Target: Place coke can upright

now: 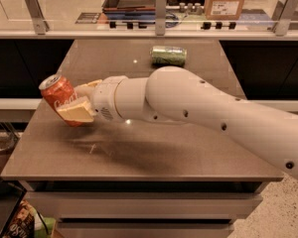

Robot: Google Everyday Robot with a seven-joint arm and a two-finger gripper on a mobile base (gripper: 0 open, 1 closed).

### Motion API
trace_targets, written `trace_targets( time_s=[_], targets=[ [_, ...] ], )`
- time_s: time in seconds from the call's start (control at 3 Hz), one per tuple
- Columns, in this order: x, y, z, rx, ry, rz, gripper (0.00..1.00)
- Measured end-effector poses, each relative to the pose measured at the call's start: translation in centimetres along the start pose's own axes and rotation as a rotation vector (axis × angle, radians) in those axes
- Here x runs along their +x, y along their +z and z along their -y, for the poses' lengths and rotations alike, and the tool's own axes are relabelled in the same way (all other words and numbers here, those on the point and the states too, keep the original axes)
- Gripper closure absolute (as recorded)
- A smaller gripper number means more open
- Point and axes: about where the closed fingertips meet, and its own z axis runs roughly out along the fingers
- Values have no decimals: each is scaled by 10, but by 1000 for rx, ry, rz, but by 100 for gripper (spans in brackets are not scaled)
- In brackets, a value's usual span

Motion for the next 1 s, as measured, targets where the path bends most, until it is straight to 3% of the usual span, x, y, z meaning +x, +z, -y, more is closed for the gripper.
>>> trace_targets(
  time_s=[0.67, 1.0],
  targets=[
    [2, 7, 8, -8, -21, 91, 100],
    [10, 9, 9, -12, -16, 92, 100]
  ],
)
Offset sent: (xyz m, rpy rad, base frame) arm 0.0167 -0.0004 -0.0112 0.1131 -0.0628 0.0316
